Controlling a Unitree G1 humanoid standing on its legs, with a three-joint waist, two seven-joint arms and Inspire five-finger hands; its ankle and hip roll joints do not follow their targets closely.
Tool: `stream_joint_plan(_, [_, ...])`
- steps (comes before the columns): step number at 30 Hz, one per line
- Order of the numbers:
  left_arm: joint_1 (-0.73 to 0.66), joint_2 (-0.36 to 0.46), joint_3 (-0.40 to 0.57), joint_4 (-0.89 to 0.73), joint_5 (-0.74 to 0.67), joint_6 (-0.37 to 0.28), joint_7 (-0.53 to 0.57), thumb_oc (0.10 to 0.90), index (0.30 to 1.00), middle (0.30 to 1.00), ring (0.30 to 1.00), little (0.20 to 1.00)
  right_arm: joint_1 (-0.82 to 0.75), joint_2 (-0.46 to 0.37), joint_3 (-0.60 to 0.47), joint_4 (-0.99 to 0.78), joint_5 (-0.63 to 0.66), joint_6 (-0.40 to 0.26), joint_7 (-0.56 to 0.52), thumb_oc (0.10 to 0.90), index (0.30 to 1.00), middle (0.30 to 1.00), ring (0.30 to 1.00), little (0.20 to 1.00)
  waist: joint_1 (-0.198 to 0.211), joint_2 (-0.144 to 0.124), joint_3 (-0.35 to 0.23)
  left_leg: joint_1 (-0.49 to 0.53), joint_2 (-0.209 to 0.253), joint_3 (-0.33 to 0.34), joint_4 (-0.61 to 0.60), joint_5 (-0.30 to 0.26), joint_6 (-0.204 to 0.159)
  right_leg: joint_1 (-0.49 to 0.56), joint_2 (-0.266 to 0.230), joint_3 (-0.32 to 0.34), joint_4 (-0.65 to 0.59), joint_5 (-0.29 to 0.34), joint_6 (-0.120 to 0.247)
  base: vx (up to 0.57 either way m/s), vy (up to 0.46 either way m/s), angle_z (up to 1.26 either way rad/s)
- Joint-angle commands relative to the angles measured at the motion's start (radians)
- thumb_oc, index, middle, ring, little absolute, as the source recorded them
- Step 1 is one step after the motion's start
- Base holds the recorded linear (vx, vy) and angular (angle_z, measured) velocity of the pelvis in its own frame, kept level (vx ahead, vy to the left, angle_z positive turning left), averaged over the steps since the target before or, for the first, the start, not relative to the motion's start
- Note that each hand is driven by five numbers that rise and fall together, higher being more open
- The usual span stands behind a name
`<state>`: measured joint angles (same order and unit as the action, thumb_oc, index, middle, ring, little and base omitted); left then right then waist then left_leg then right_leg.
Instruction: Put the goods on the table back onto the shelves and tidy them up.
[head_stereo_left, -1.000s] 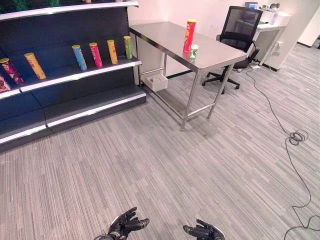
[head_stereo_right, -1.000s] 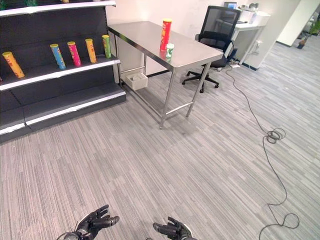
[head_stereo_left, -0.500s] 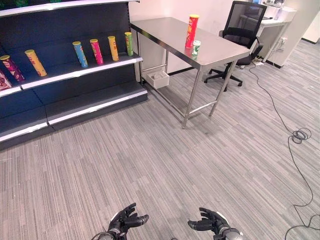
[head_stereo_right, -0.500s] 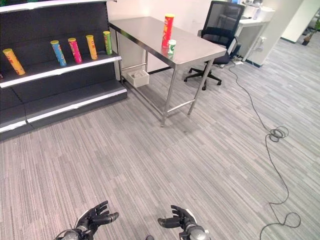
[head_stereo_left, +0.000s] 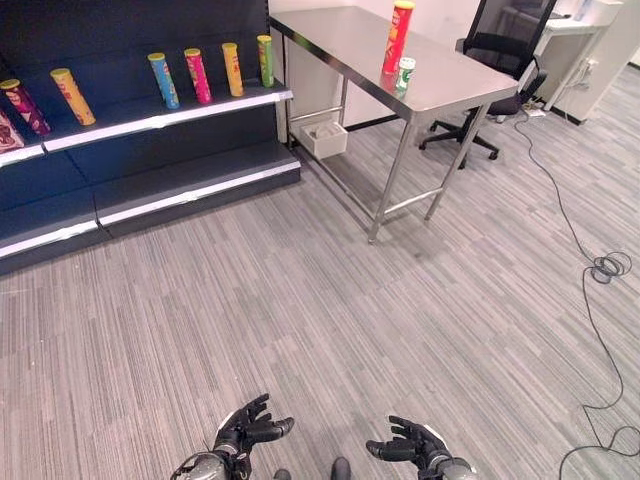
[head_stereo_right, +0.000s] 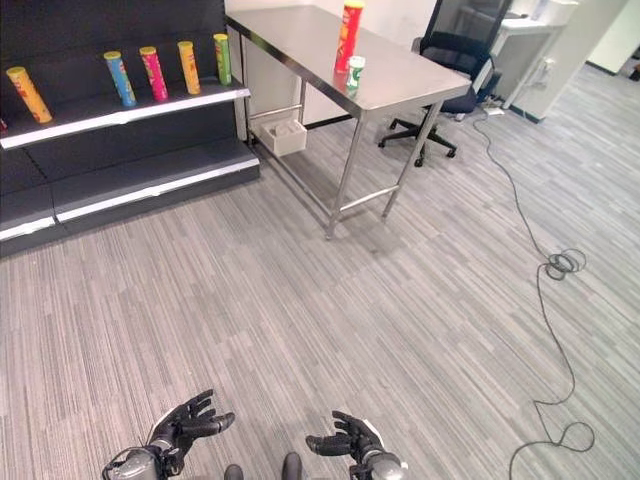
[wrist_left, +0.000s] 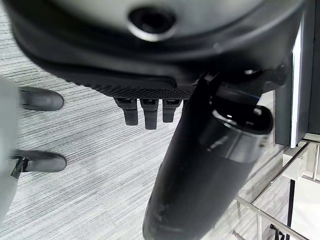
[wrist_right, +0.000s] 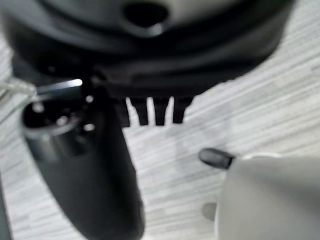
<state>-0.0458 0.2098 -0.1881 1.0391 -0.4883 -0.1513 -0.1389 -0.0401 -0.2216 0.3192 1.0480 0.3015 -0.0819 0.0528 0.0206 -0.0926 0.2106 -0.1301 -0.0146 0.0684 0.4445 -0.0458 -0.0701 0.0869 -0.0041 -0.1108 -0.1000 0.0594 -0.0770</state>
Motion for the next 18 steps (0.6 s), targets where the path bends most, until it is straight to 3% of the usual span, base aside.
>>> stream_joint_plan(1, [-0.060,0.006,-0.032,-0.053,-0.001,-0.073,-0.001,0.800,0.900,0.900,0.900,0.900,-0.033,-0.044,0.004,-0.049,0.041,-0.058,0.000,0.800,0.900,0.900,0.900,0.900,-0.019,0.018,-0.030,-0.022,0.086,-0.014,-0.089,0.146,-0.016,0.066,0.013,-0.006,0.013,-0.070,0.114,0.11,0.007,0.01])
stream_joint_plan(4, [-0.059,0.004,-0.035,-0.045,0.010,-0.074,0.000,0.800,0.900,0.900,0.900,0.900,-0.036,-0.044,0.002,-0.050,0.051,-0.058,0.004,0.800,0.900,0.900,0.900,0.900,-0.014,0.027,-0.038,-0.055,0.064,0.016,-0.258,0.134,-0.002,0.075,0.019,0.008,0.013,-0.087,0.124,0.18,0.056,0.14])
stream_joint_plan(7, [-0.049,-0.002,-0.045,-0.038,0.017,-0.075,0.002,0.800,0.900,0.900,0.900,0.900,-0.036,-0.042,0.013,-0.042,0.046,-0.060,0.006,0.800,0.900,0.900,0.900,0.900,0.008,0.048,-0.046,-0.086,0.053,0.014,-0.467,0.219,-0.008,0.097,0.045,0.036,0.013,-0.119,0.127,0.22,0.075,0.00])
stream_joint_plan(9, [-0.049,-0.004,-0.045,-0.038,0.020,-0.078,0.000,0.800,0.900,0.900,0.900,0.900,-0.038,-0.041,0.016,-0.040,0.045,-0.062,0.007,0.800,0.900,0.900,0.900,0.900,0.016,0.051,-0.045,-0.103,0.045,0.015,-0.520,0.234,-0.017,0.113,0.047,0.047,0.013,-0.132,0.129,0.20,0.050,-0.23])
stream_joint_plan(12, [-0.023,-0.006,-0.034,-0.023,0.039,-0.071,-0.008,0.800,0.900,0.900,0.900,0.900,-0.031,-0.023,0.009,-0.039,0.049,-0.059,0.016,0.800,0.900,0.900,0.900,0.900,0.021,0.063,-0.087,-0.088,0.049,0.050,-0.532,0.258,-0.010,0.177,0.046,0.084,0.013,-0.173,0.139,0.49,0.174,-0.70])
stream_joint_plan(15, [-0.014,-0.006,-0.034,-0.020,0.051,-0.074,-0.006,0.800,0.900,0.900,0.900,0.900,-0.032,-0.018,0.009,-0.038,0.047,-0.056,0.015,0.800,0.900,0.900,0.900,0.900,0.018,0.057,-0.109,-0.063,0.042,0.066,-0.532,0.254,0.000,0.196,0.019,0.097,0.013,-0.183,0.144,0.33,0.171,-0.73])
stream_joint_plan(17, [0.000,0.000,-0.026,-0.016,0.075,-0.076,0.002,0.800,0.900,0.900,0.900,0.900,-0.031,-0.008,-0.002,-0.034,0.047,-0.054,0.017,0.800,0.900,0.900,0.900,0.900,0.029,0.042,-0.137,-0.005,0.023,0.093,-0.532,0.209,0.041,0.185,-0.037,0.118,0.112,-0.160,0.189,0.44,0.227,-0.39])
stream_joint_plan(18, [0.000,0.001,-0.025,-0.020,0.077,-0.075,0.006,0.800,0.900,0.900,0.900,0.900,-0.034,-0.009,-0.007,-0.031,0.046,-0.053,0.015,0.800,0.900,0.900,0.900,0.900,0.033,0.035,-0.136,0.015,0.010,0.098,-0.532,0.195,0.058,0.157,-0.057,0.121,0.194,-0.117,0.212,0.28,0.167,-0.34])
